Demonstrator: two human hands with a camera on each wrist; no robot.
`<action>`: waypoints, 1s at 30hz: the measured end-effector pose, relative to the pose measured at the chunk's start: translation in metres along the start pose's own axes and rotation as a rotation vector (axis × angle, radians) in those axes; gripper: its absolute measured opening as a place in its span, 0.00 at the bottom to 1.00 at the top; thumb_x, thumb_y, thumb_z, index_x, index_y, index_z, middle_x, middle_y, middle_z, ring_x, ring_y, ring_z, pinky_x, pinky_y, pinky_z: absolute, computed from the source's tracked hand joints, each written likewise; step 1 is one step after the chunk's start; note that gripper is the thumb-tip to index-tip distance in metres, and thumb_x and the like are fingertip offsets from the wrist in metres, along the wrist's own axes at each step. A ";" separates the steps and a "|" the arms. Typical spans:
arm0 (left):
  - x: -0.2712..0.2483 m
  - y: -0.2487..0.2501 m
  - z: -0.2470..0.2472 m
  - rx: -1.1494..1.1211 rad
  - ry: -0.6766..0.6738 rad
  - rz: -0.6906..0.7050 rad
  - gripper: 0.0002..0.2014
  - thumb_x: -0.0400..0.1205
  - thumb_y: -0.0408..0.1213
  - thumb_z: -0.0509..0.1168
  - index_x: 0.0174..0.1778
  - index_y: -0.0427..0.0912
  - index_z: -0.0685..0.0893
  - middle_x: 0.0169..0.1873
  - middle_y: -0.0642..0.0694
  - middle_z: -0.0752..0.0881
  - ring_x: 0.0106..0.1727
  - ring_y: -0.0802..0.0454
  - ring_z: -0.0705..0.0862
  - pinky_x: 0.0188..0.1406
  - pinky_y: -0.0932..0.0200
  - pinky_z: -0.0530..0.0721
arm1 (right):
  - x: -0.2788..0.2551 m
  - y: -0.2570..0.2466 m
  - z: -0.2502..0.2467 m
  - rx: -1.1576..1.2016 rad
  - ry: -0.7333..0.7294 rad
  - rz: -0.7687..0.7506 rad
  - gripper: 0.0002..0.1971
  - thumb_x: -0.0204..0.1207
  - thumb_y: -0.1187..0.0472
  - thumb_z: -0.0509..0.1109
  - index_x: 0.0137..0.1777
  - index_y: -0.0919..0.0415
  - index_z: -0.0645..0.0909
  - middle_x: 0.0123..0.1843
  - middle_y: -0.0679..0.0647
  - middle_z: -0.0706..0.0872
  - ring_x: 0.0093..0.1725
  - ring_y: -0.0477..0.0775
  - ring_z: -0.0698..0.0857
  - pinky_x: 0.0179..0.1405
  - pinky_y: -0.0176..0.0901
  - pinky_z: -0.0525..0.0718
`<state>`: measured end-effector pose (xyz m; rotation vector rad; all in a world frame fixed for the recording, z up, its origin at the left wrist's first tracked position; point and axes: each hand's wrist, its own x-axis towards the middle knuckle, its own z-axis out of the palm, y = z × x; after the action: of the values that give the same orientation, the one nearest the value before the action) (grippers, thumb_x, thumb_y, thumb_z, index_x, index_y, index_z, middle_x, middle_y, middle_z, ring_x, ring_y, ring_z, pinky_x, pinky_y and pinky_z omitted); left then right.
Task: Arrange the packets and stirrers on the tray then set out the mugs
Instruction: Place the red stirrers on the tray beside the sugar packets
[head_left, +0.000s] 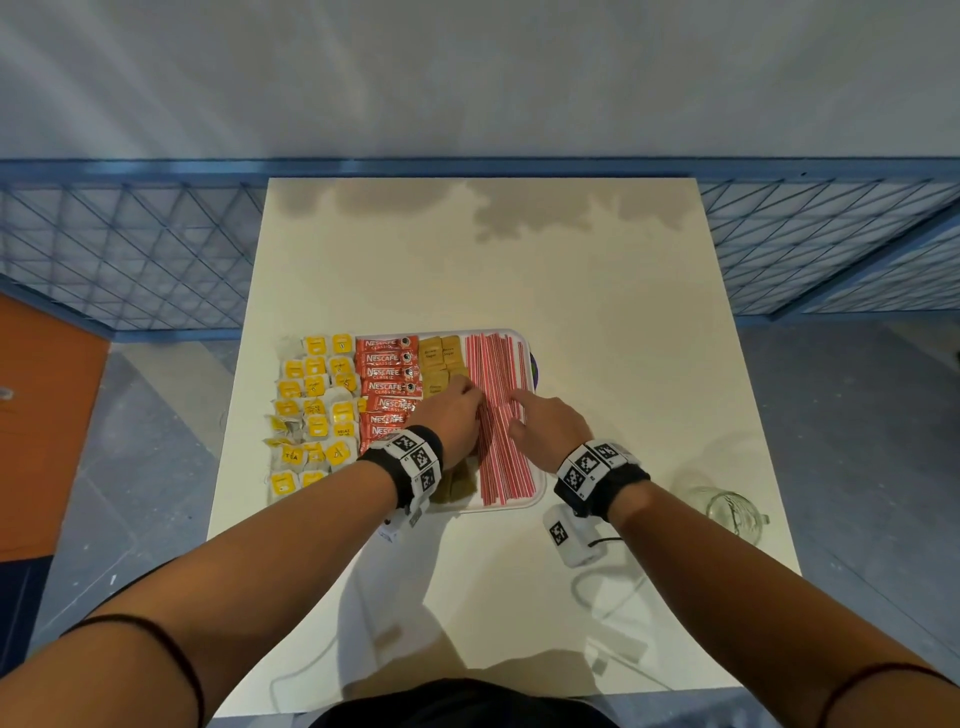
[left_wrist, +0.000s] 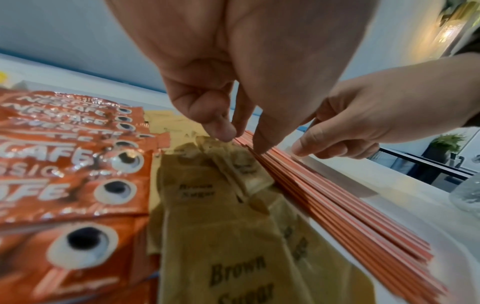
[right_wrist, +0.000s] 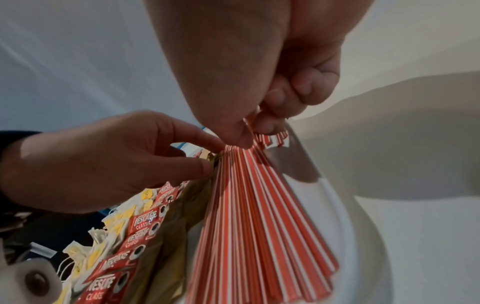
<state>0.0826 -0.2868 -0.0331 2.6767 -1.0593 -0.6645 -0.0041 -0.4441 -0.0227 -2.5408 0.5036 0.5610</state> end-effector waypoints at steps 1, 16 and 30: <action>0.000 0.000 -0.001 0.001 0.000 0.004 0.16 0.85 0.37 0.63 0.69 0.40 0.80 0.72 0.42 0.73 0.46 0.45 0.86 0.45 0.51 0.90 | 0.001 0.001 0.001 -0.003 0.000 -0.003 0.24 0.86 0.52 0.60 0.83 0.47 0.69 0.53 0.56 0.91 0.37 0.54 0.85 0.37 0.43 0.80; -0.005 -0.011 -0.005 -0.060 -0.005 0.076 0.19 0.87 0.39 0.61 0.74 0.43 0.79 0.76 0.46 0.73 0.57 0.44 0.85 0.56 0.51 0.87 | 0.002 0.006 0.006 0.029 0.041 -0.042 0.24 0.87 0.51 0.61 0.82 0.47 0.69 0.50 0.54 0.91 0.35 0.51 0.85 0.34 0.41 0.80; -0.075 -0.072 -0.016 -0.360 0.293 -0.270 0.12 0.83 0.39 0.68 0.63 0.47 0.84 0.62 0.48 0.80 0.47 0.53 0.83 0.57 0.53 0.82 | -0.042 0.028 0.002 0.342 0.247 0.090 0.18 0.84 0.54 0.69 0.72 0.53 0.80 0.40 0.45 0.84 0.42 0.51 0.84 0.48 0.47 0.84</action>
<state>0.0852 -0.1825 -0.0175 2.5114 -0.4595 -0.4346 -0.0525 -0.4553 -0.0154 -2.2752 0.7371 0.1706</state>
